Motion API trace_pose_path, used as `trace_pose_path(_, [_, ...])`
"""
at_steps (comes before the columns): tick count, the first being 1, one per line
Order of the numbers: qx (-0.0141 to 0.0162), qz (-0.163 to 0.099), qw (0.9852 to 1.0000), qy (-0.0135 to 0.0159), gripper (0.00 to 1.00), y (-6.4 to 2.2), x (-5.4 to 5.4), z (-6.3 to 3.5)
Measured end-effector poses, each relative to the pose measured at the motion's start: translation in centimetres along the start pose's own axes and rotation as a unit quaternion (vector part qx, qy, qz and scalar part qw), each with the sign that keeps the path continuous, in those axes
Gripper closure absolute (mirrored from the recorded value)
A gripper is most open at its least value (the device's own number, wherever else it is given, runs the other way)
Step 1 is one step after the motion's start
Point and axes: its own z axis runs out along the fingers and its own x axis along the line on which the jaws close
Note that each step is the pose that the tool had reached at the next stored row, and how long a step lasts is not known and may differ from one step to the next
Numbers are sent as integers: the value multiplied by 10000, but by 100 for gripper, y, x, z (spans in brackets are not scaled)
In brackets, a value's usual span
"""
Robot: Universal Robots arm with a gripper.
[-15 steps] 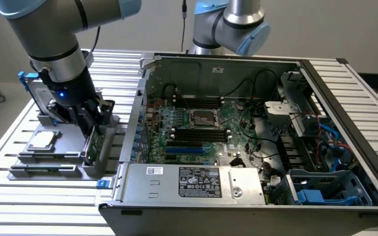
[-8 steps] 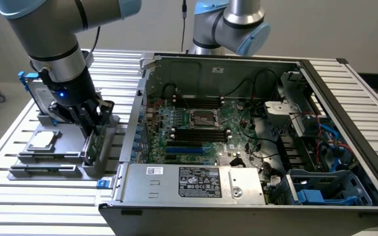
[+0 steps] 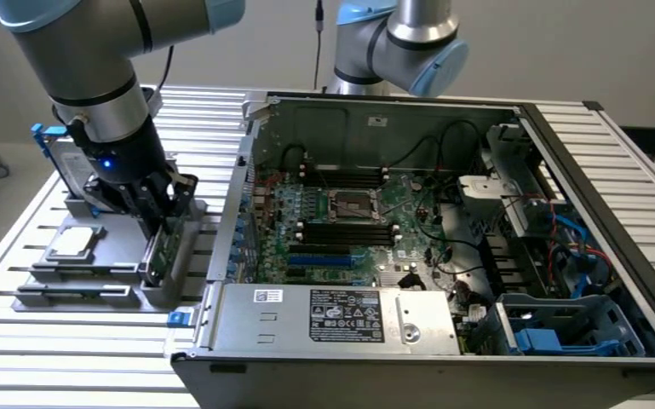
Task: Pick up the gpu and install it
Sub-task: 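Pick up the gpu and move the gpu toward the slot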
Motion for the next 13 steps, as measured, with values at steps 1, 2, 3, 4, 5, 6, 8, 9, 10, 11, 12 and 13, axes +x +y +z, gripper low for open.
trace_pose_path(1, [-7,0,10000,0,74,0,0,0])
trace_pose_path(2, [-17,0,10000,0,74,0,0,-1])
trace_pose_path(3, [-25,0,10000,0,74,0,0,-2])
trace_pose_path(4, [-32,0,10000,-1,74,0,0,-3])
trace_pose_path(5, [-38,0,10000,-1,74,0,0,-4])
trace_pose_path(6, [-44,0,10000,0,74,0,0,-7])
trace_pose_path(8, [-56,0,10000,1,74,0,0,-16])
trace_pose_path(9, [-62,1,10000,1,74,1,0,-22])
trace_pose_path(10, [-69,0,10000,1,74,1,0,-29])
trace_pose_path(11, [-76,1,10000,1,74,1,0,-36])
trace_pose_path(12, [-82,1,10000,2,74,2,0,-46])
trace_pose_path(13, [-89,1,10000,1,74,2,0,-56])
